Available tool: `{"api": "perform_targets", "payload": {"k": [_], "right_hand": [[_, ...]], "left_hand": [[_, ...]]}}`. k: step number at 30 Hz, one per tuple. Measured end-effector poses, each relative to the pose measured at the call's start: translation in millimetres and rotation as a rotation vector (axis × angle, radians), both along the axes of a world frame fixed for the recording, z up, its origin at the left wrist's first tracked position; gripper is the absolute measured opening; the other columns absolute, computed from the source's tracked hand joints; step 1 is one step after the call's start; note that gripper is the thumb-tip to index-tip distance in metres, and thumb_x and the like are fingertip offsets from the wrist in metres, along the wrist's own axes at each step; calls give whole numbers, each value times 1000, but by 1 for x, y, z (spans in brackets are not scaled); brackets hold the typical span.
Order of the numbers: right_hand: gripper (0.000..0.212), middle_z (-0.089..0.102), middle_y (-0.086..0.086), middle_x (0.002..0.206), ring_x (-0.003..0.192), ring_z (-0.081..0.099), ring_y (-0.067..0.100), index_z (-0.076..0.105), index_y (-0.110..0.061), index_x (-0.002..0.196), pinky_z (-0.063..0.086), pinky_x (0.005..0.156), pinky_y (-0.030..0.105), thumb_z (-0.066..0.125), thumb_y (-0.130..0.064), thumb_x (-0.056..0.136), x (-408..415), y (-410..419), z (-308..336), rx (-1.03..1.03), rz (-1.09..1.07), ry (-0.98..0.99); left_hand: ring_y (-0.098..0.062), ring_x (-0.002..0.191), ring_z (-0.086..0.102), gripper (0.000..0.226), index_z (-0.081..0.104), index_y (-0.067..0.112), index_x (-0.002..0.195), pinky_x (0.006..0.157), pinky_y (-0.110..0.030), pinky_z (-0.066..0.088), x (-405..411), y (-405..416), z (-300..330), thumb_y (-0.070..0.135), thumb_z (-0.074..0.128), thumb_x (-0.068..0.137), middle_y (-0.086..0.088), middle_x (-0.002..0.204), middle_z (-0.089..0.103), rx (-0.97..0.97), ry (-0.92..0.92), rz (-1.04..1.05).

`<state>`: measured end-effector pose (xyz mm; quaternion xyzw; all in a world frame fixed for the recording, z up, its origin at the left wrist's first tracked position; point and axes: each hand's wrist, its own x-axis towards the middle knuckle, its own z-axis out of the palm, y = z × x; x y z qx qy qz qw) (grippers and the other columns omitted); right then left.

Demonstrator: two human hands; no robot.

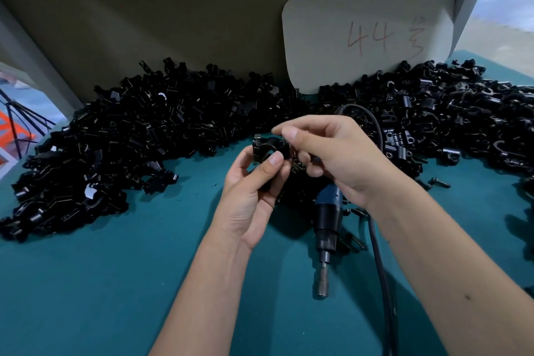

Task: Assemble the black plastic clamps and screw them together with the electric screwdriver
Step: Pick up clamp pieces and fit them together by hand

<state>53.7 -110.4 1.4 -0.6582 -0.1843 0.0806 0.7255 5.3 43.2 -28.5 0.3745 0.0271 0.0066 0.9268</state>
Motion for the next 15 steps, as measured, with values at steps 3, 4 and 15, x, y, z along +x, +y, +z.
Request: {"api": "perform_targets", "payload": {"k": [3, 4, 15], "right_hand": [[19, 60, -8, 70, 61, 47, 7, 84, -20, 101, 35, 46, 19, 65, -17, 102, -2, 0, 0, 49, 56, 34], [19, 59, -8, 70, 61, 44, 8, 84, -21, 101, 35, 45, 19, 65, -17, 102, -2, 1, 0, 36, 52, 25], [14, 52, 6, 78, 60, 44, 8, 80, -24, 107, 33, 47, 22, 68, -25, 101, -10, 14, -1, 49, 61, 0]], "left_hand": [[-11, 72, 73, 37, 62, 11, 105, 63, -16, 58, -1, 1, 2, 2, 77, 72, -3, 81, 74, -34, 28, 1], [-11, 72, 73, 38, 62, 11, 105, 63, -15, 58, -1, 1, 3, 2, 77, 71, -3, 81, 74, -33, 31, 0], [-11, 65, 71, 14, 79, 15, 68, 56, -13, 56, -2, 3, 6, 2, 75, 69, -2, 74, 71, -159, 76, -27]]}}
